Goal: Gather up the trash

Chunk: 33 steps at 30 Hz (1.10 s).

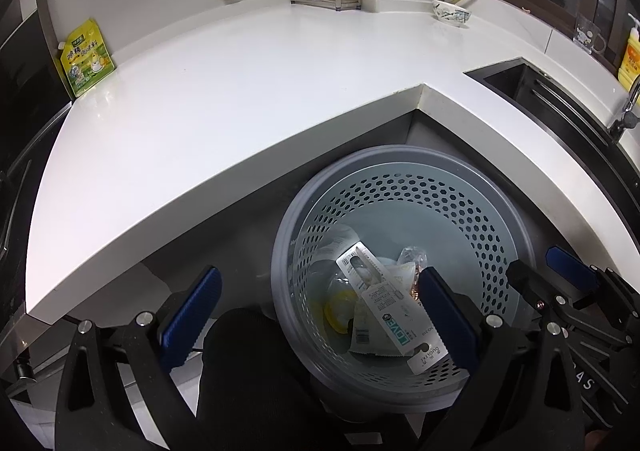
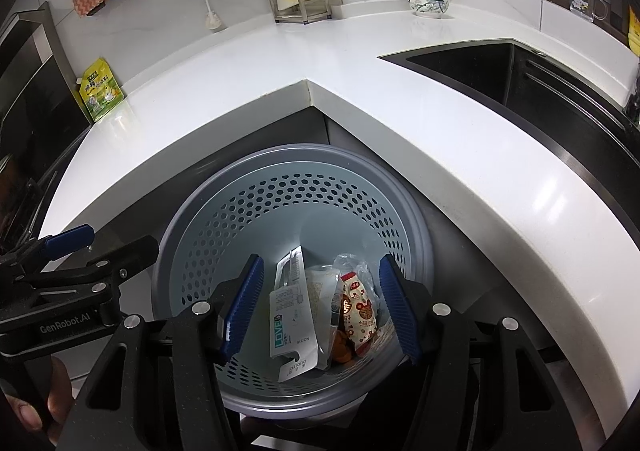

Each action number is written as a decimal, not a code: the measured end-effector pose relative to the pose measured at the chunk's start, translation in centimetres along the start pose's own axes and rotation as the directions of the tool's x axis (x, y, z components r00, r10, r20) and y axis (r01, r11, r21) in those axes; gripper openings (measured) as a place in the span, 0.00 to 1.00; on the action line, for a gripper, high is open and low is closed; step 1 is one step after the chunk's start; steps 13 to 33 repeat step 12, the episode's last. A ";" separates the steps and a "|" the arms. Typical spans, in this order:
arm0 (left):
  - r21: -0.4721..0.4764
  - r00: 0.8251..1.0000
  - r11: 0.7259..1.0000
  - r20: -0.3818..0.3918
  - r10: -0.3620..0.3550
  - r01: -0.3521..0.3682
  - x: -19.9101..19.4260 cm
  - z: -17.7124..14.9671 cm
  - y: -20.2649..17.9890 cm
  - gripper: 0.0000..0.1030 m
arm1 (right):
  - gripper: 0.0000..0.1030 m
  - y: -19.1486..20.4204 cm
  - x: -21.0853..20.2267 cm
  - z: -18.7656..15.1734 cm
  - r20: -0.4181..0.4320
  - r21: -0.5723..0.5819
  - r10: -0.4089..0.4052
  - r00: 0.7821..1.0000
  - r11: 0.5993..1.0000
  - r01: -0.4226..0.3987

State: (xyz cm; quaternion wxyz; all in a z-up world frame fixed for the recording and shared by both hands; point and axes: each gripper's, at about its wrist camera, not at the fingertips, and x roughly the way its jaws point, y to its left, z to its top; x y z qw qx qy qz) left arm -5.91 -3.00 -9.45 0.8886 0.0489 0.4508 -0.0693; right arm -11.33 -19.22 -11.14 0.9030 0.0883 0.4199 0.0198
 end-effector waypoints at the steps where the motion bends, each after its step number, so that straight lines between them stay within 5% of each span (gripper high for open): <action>1: 0.001 1.000 1.000 0.001 0.000 0.000 0.0 0.0 0.0 0.94 | 0.56 0.0 0.0 0.0 0.000 -0.001 -0.001 1.000 1.000 0.001; 33: -0.003 1.000 1.000 -0.004 0.009 -0.009 0.0 0.1 0.0 0.94 | 0.56 0.0 0.0 0.0 0.001 0.000 0.000 1.000 1.000 0.000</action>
